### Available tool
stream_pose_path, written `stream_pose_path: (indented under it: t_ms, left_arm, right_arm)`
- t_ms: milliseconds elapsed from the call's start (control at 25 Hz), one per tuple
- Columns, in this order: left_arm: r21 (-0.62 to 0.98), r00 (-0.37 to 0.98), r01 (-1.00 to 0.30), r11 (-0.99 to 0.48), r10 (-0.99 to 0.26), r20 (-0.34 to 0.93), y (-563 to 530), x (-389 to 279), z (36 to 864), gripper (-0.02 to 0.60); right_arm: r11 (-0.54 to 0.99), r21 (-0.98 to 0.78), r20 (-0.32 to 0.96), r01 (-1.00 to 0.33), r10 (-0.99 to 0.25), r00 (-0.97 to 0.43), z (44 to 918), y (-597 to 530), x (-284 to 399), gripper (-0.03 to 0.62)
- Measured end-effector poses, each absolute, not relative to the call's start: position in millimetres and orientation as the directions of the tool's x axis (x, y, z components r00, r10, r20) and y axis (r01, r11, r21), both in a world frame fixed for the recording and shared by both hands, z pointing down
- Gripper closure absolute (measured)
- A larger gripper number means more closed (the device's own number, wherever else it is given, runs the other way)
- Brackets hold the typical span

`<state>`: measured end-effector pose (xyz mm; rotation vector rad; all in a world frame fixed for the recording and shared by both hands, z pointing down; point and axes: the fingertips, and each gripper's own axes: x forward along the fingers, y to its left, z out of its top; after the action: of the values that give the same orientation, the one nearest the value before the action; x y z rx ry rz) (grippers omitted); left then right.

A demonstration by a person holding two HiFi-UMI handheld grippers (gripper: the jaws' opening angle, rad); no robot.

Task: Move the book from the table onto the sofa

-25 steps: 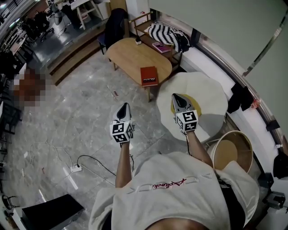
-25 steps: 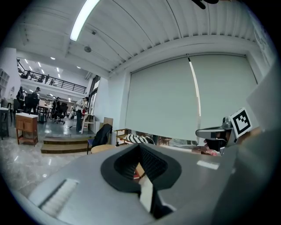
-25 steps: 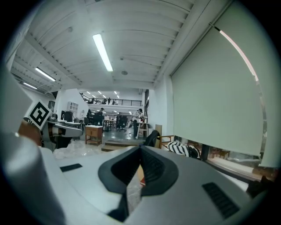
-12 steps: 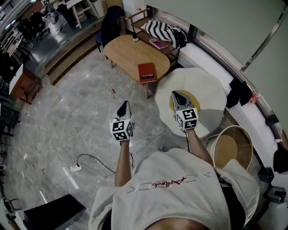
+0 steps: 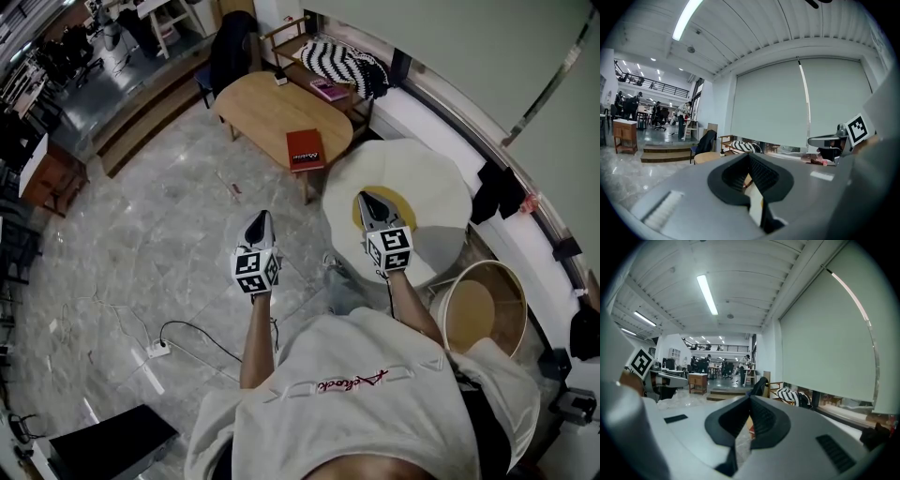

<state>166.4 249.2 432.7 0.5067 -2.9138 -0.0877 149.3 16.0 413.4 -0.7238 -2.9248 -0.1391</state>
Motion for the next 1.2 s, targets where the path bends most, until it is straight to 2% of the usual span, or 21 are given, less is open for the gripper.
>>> stream_pose_path:
  t_ms: [640,1200]
  left_arm:
    - [0.088,-0.915,-0.352,0.932,-0.362,0.178,243,87,440,0.572]
    - [0.099,-0.913,-0.338,0.936,-0.352,0.206,249,-17,446,0.572]
  right_arm:
    - [0.895,0.05,0.142,0.444,0.433,-0.89,421,10,78,0.585]
    - [0.885,0.04,0.17,0.464,0.451,-0.876,430,18,-28,0.585]
